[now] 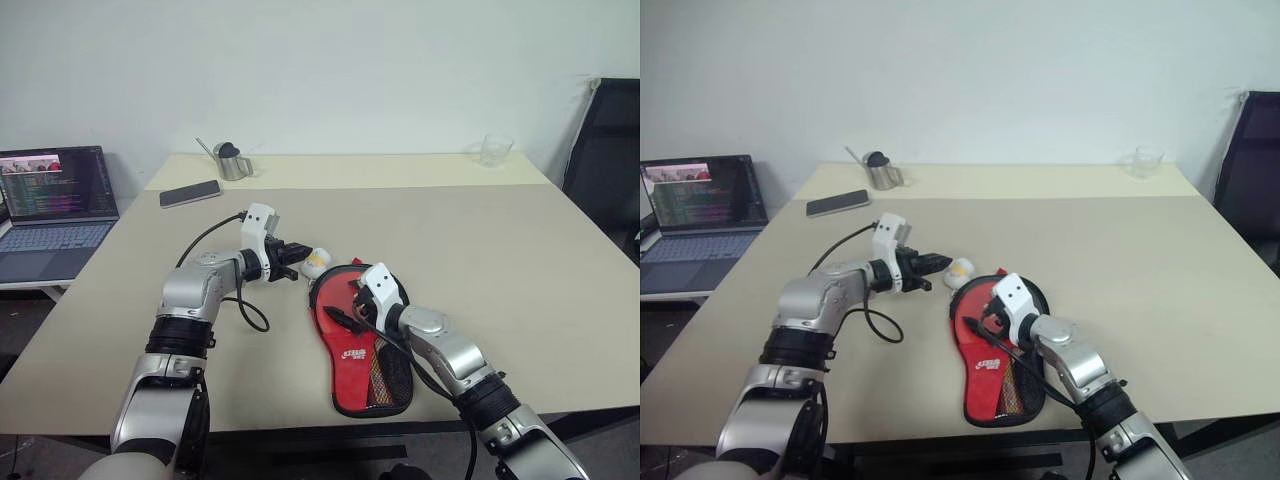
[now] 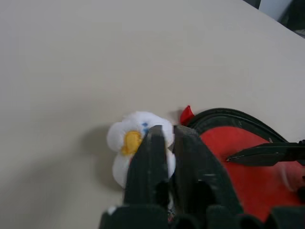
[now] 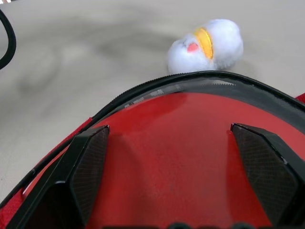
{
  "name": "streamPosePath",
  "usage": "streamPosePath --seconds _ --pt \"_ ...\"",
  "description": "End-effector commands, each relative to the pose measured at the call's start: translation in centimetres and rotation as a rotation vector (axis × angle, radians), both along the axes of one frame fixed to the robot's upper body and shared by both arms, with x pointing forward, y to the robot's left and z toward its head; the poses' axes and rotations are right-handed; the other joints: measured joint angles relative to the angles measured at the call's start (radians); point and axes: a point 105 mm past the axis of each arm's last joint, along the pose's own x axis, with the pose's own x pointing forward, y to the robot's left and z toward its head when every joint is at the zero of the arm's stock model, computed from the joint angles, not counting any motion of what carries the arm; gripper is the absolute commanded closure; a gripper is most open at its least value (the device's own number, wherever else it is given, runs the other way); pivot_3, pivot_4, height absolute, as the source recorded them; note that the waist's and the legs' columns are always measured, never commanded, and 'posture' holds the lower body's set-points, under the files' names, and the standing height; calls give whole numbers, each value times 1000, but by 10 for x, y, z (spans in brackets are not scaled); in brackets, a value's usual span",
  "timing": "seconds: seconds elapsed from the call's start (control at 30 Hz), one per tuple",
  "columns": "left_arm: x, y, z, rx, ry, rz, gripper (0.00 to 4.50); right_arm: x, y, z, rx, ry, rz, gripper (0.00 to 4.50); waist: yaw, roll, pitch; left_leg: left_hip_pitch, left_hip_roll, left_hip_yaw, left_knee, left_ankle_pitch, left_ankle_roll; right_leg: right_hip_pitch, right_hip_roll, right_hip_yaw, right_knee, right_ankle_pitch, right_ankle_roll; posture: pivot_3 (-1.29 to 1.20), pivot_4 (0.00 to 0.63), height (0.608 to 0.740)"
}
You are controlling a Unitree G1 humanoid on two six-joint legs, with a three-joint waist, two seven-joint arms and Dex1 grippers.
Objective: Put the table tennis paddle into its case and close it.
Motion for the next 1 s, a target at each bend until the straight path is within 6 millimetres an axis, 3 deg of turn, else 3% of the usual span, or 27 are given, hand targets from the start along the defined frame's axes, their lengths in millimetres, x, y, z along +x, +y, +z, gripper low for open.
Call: streamPosePath --seconds 0.03,0.27,0.67,0.97,1.0 --pt "-4 1 15 17 -45 -21 2608 -2 -6 -18 -31 56 -15 0 0 0 0 0 0 0 0 0 0 0 0 0 0 0 0 0 150 740" --pt "6 -2 -10 148 15 36 56 -4 -3 -19 -36 61 -2 0 0 0 0 10 0 -1 -2 0 0 12 0 -1 -4 0 0 0 150 740" --pt "36 -16 -34 221 45 158 13 -7 -7 -21 -41 74 -9 0 1 0 0 10 0 -2 -3 0 0 12 0 -1 -5 0 0 0 150 740" --pt "43 -39 -58 242 84 206 13 -6 -11 -19 -45 79 -27 0 6 -2 -3 10 0 -3 -3 0 0 13 0 -3 -5 0 0 0 150 740" --pt "45 -41 -57 233 79 214 176 -6 -12 -19 -45 79 -28 0 6 -2 -3 10 -1 -3 -3 0 0 13 0 -3 -5 0 0 0 150 740"
